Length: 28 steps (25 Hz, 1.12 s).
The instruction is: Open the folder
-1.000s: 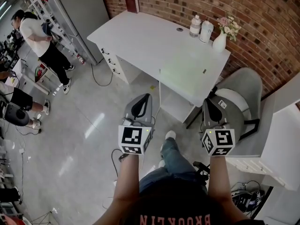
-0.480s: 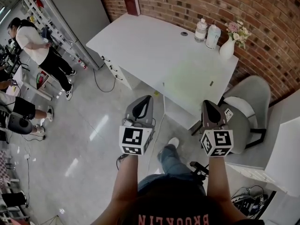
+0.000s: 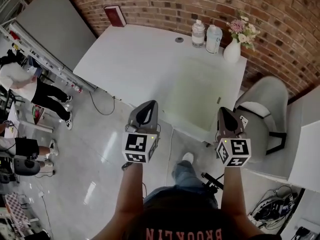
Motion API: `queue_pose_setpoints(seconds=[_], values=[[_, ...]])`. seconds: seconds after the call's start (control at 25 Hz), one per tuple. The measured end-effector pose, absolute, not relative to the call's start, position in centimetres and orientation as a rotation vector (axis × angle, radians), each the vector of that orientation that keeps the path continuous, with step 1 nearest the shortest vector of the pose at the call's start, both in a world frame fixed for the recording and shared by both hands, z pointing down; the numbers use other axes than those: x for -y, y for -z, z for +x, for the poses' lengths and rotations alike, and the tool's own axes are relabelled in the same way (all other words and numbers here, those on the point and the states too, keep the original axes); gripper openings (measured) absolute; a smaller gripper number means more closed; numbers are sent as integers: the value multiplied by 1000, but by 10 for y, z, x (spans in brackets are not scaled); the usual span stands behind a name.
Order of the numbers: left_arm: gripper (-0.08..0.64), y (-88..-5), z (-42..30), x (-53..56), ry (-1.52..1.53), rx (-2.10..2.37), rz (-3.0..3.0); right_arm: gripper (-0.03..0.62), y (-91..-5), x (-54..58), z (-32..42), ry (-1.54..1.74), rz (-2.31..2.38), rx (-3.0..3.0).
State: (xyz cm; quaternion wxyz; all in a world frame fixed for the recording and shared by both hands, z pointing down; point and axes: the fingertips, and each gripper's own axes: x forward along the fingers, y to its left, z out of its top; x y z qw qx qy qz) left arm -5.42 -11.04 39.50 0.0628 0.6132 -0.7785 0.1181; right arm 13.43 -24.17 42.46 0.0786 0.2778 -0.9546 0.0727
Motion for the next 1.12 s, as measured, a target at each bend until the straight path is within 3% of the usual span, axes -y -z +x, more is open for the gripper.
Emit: queue_pose_setpoints(seconds=[0.36,1.12], values=[[-2,-406,-56,195,-413,2195,2034,1,-440,296,140,-281,999,2786],[-2,-416,-104,217,-328,1938,2282,2,-436,274,132,-363,1425,2561]])
